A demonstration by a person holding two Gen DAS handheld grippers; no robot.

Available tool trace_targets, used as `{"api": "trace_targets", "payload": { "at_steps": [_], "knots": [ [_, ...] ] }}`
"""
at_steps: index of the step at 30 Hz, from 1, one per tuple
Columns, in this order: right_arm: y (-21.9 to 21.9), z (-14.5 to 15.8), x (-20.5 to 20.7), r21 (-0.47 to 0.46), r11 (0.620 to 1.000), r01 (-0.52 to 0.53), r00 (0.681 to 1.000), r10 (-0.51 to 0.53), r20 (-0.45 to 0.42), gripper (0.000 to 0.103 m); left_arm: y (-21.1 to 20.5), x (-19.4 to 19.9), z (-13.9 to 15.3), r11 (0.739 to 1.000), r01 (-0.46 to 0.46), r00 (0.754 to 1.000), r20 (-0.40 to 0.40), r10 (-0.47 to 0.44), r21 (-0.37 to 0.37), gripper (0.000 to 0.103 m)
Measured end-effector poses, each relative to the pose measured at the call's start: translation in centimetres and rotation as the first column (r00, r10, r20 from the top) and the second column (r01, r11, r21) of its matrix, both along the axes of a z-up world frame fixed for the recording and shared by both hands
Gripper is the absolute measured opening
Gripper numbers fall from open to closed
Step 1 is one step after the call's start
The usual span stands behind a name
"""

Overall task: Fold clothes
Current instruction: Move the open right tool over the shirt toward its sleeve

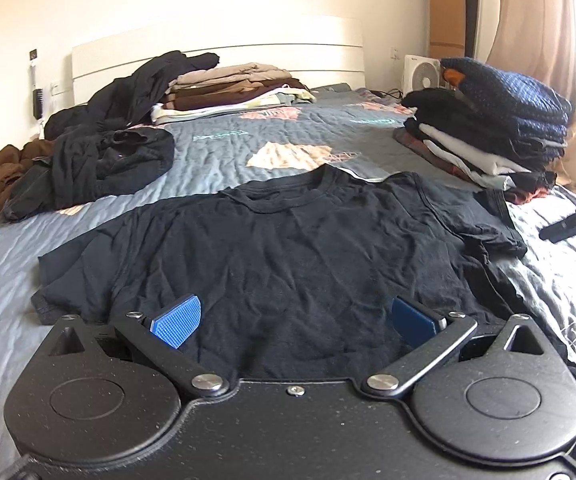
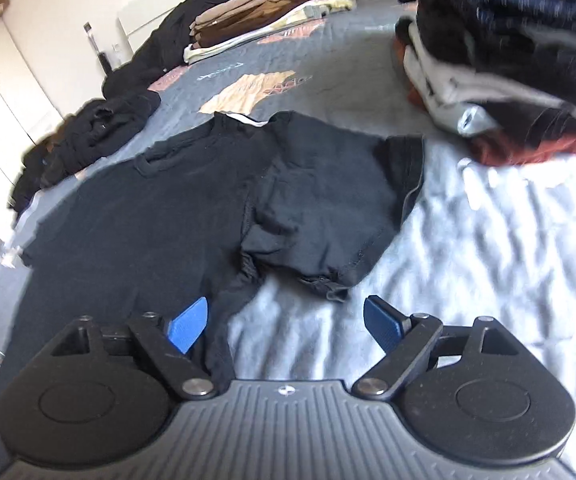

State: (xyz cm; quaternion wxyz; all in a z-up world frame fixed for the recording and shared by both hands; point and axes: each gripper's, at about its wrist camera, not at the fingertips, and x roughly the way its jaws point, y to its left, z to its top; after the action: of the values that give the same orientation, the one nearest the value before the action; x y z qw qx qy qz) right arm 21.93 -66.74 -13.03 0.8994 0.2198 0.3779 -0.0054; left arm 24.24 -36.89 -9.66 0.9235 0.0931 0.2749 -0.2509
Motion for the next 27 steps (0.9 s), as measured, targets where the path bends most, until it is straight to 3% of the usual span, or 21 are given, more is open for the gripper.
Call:
{"api": "trace_targets", "payload": {
  "at_steps": [5,11,21,27],
  "knots": [
    [-0.8,-1.3,2.1,0.097,0.995,-0.023,1.000,0.025,-0.011,0.084,-0.8,-0.2,-0.8,0.999,0.033,0.999,-0.005,-0.033,0.012,0.103],
    [-2.2,-2.7,3.1,0.124,0.992,0.002,0.998,0.006,-0.062,0.080,-1.0,-0.2,0.0,0.988,0.109,0.987,-0.109,-0.121,-0.110,0.103],
    [-2.9,-3.2,3.3,0.136,0.990,0.031,0.996,-0.019,-0.089,0.080,-4.1,-5.1,2.4,0.952,0.272,0.956,-0.077,-0.284,-0.139,0.103],
    [-4.0,-3.8,3.0,0.201,0.979,0.043,0.997,-0.031,-0.066,0.080,-4.8,-5.7,2.1,0.945,0.294,0.947,-0.089,-0.307,-0.142,0.103]
  ]
}}
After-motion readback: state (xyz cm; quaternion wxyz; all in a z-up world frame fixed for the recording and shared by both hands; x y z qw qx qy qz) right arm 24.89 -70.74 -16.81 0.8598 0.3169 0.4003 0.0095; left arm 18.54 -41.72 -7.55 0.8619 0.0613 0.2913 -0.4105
